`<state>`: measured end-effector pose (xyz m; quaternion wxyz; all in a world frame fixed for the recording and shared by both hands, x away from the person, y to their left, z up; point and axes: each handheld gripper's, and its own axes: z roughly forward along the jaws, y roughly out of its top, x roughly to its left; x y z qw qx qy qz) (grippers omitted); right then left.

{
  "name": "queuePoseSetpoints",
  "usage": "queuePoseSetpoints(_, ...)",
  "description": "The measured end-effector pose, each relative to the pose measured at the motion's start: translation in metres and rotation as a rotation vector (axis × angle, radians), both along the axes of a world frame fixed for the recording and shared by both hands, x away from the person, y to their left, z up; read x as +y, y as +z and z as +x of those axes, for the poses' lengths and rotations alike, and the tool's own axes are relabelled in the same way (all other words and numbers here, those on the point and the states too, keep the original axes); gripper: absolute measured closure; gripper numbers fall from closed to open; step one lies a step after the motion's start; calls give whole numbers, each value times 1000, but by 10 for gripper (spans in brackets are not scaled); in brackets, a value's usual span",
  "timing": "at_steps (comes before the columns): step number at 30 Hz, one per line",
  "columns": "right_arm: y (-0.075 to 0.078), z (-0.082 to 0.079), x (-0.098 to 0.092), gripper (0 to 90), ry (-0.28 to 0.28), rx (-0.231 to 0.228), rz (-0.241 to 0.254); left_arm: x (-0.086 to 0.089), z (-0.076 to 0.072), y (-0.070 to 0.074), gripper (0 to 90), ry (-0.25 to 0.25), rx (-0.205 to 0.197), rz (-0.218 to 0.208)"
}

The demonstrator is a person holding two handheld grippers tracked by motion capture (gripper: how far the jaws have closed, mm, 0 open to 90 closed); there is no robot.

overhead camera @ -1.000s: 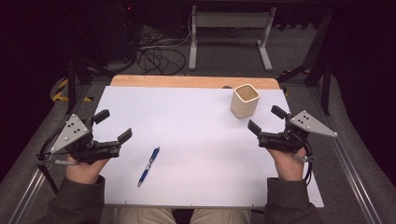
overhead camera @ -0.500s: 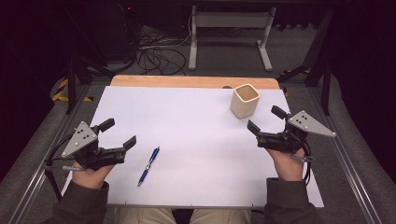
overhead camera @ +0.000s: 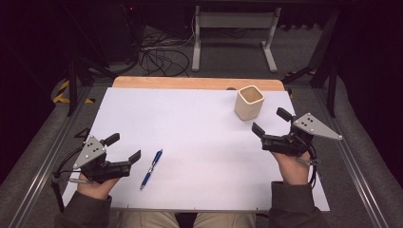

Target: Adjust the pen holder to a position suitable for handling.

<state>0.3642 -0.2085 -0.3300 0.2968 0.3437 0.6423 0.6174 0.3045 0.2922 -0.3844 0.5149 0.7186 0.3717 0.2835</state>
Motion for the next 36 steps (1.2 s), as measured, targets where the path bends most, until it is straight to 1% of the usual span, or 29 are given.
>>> queuePoseSetpoints(3, 0, 0, 0, 2, 1, -1, 2, 2, -1, -9, 90, 4, 23, 4)
queuePoseSetpoints(8, 0, -1, 1, 3, -2, -3, 1, 3, -4, -18, 92, 9, 46, 14)
queuePoseSetpoints(14, 0, -1, 2, 3, -1, -3, -6, 2, -8, -25, 111, 5, 63, 25)
queuePoseSetpoints(17, 0, 0, 2, 3, 4, 5, -4, 1, -8, -27, 156, -2, 74, 32)
queuePoseSetpoints(18, 0, 0, 3, 3, 6, 8, -1, -1, -9, -30, 161, -9, 88, 46)
queuePoseSetpoints(19, 0, 0, 3, 3, 8, 8, 0, -2, -9, -31, 162, -13, 93, 52)
queuePoseSetpoints(22, 0, 0, 4, 3, 9, 9, -4, -4, -10, -34, 174, -20, 106, 61)
queuePoseSetpoints(25, 0, 0, 4, 3, 11, 9, -9, -6, -9, -37, 195, -18, 120, 82)
queuePoseSetpoints(26, 0, 0, 4, 3, 10, 11, -8, -6, -8, -38, 201, -19, 129, 80)
queuePoseSetpoints(30, 0, 0, 5, 3, 8, 16, -9, -7, -6, -42, 237, -10, 161, 96)
queuePoseSetpoints(33, 0, 0, 5, 3, 6, 15, -10, -8, -6, -44, 258, -13, 170, 93)
queuePoseSetpoints(36, 0, 0, 5, 3, 7, 15, -10, -9, -6, -44, 270, -17, 174, 105)
